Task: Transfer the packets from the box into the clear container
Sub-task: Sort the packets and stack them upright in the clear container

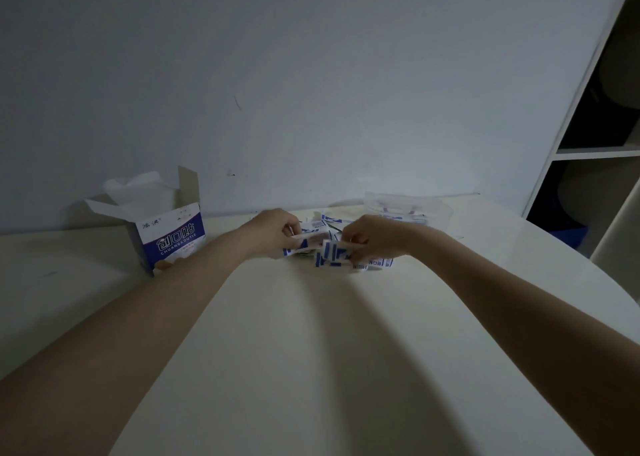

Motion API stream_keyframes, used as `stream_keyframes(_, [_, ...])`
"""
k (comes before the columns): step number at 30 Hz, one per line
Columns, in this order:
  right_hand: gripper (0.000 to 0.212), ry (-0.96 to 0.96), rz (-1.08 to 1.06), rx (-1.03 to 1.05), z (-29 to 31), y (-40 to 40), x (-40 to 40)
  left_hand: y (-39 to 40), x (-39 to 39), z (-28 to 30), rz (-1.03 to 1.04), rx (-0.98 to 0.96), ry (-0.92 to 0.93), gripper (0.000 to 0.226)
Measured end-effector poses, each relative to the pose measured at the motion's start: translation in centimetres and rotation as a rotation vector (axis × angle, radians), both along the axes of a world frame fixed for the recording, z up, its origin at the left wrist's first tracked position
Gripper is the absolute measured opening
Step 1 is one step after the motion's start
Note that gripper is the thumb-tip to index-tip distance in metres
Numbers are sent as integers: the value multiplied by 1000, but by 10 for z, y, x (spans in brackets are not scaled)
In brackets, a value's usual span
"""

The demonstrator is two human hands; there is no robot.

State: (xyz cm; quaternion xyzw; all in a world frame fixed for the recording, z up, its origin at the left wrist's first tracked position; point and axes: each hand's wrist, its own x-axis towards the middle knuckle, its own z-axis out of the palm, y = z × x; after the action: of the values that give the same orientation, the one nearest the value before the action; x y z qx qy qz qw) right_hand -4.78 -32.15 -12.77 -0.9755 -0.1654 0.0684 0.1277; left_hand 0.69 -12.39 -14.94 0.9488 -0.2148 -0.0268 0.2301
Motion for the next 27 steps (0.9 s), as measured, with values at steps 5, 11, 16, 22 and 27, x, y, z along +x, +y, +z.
stream_keyframes(5, [26,-173,-31,106,6,5,0,1,-6,6,-3,-63,40,17])
stream_keyframes(11, [28,-234,-43,31,-2,9,0,-5,-12,1,-68,-202,161,15])
stream_keyframes(16, [23,-246,-64,-70,-10,10,-6,-16,-24,1,-64,-418,215,18])
stream_keyframes(22, [29,-181,-45,-107,-16,6,-16,-17,-40,-8,-115,-49,77,13])
stream_keyframes(27, [23,-111,-85,-126,-12,-12,-18,-19,-43,-13,-64,-114,44,22])
